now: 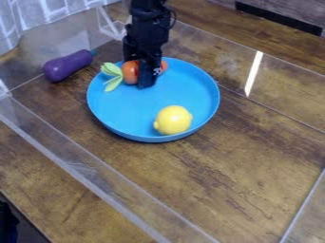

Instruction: Remove the carrot from the blue tray and put it on the table

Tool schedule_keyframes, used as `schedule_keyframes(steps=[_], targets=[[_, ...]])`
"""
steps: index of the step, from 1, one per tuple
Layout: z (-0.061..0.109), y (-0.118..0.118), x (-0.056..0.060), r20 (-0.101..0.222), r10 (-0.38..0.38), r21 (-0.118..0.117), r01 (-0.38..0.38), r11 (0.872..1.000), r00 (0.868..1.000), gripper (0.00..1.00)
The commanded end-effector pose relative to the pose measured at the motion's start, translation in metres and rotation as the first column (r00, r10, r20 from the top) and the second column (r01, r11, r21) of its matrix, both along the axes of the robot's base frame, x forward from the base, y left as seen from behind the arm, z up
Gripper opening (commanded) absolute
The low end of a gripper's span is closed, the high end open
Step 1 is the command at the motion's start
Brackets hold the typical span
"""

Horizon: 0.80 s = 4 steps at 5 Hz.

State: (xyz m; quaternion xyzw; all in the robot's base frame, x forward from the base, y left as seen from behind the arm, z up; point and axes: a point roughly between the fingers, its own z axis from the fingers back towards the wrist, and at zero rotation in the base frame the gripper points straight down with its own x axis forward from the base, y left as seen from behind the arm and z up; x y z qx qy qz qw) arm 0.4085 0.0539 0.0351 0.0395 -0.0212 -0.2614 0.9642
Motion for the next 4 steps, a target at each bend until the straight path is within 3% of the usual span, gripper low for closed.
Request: schedule_keyframes(steps=[1, 3, 4], targets=[[0.035, 0.005, 0.010, 0.073, 0.013, 0.020, -0.014, 1.000, 0.997, 0.00], [0.076, 0.007, 0.003, 0.102, 0.031, 0.053, -0.037, 0.998, 0.994, 0.00], [0.081, 0.009, -0.002, 0.106, 0.036, 0.058, -0.043, 0.997, 0.994, 0.00]])
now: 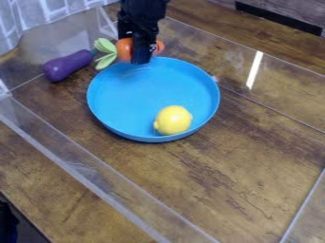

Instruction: Remove the carrot from the blue tray and put it on the table

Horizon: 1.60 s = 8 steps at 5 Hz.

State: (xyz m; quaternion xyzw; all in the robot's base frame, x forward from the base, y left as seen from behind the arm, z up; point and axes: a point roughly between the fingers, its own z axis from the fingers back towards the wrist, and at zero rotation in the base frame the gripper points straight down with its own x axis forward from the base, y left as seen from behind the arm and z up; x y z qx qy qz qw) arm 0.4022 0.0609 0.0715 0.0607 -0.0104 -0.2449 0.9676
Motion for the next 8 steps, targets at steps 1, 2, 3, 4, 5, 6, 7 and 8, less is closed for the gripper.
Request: schedule_keyframes(steps=[1, 2, 3, 4, 5, 6, 7, 8], targets=[[0.051, 0.003, -0.001, 0.117, 0.005, 0.021, -0.008, 1.000, 0.993, 0.00], [0.059, 0.009, -0.014, 0.121, 0.021, 0.029, -0.025, 0.999, 0.992, 0.00], [0.062, 0.013, -0.022, 0.122, 0.031, 0.032, -0.035, 0.999, 0.992, 0.00], [0.059, 0.017, -0.028, 0.115, 0.037, 0.035, -0.041, 0.999, 0.993, 0.00], [0.056, 0.021, -0.037, 0.105, 0.043, 0.035, -0.047, 0.998, 0.994, 0.00], [0.051, 0.026, -0.045, 0.091, 0.048, 0.036, -0.052, 0.998, 0.995, 0.00], [0.052, 0.028, -0.050, 0.091, 0.052, 0.035, -0.056, 0.998, 0.994, 0.00], [0.047, 0.034, -0.058, 0.079, 0.068, 0.034, -0.071, 0.997, 0.995, 0.00]])
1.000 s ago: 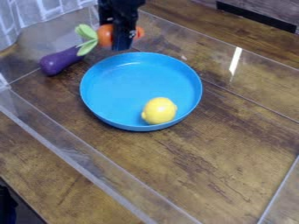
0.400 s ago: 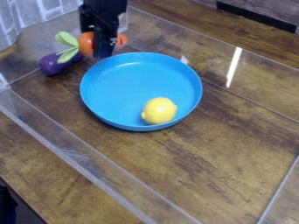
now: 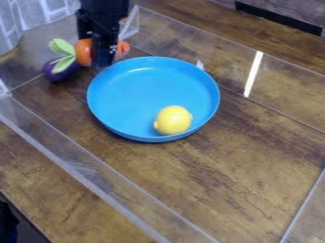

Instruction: Remove the carrot from the blue tray and put it on the table

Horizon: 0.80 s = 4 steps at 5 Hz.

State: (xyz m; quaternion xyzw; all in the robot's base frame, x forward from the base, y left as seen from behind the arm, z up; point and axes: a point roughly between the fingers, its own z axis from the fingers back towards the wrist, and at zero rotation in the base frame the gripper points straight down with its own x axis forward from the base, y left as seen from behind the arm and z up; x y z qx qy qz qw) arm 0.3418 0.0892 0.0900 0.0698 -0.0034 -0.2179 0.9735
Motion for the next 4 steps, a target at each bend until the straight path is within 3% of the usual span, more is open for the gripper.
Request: schedule_keyframes(steps=[1, 4], targets=[[0.020, 0.013, -0.003, 0.066, 0.027, 0.019, -0.028, 0.999, 0.997, 0.00], [-0.010, 0.027, -0.014, 0.004, 0.055, 0.034, -0.055, 0.998, 0.998, 0.00]])
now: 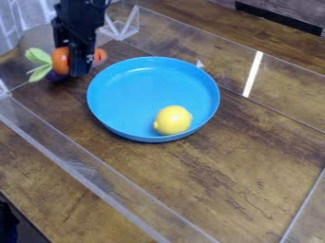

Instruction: Remove the carrot from the blue tray and put it on the table

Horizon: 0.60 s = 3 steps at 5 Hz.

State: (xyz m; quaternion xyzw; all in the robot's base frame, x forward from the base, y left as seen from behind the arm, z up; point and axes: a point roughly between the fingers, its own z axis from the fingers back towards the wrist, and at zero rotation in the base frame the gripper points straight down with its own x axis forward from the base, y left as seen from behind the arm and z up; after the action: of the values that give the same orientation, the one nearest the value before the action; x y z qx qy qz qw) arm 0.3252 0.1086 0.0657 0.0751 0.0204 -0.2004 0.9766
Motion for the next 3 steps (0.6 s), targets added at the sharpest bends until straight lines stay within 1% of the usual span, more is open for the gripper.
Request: schedule_keyframes(steps=[1, 3], targets=[[0.003, 0.011, -0.001, 0.023, 0.021, 0.016, -0.022, 1.000, 1.000, 0.00], [-0.015, 0.017, -0.006, -0.009, 0.036, 0.008, -0.036, 0.999, 0.999, 0.00]])
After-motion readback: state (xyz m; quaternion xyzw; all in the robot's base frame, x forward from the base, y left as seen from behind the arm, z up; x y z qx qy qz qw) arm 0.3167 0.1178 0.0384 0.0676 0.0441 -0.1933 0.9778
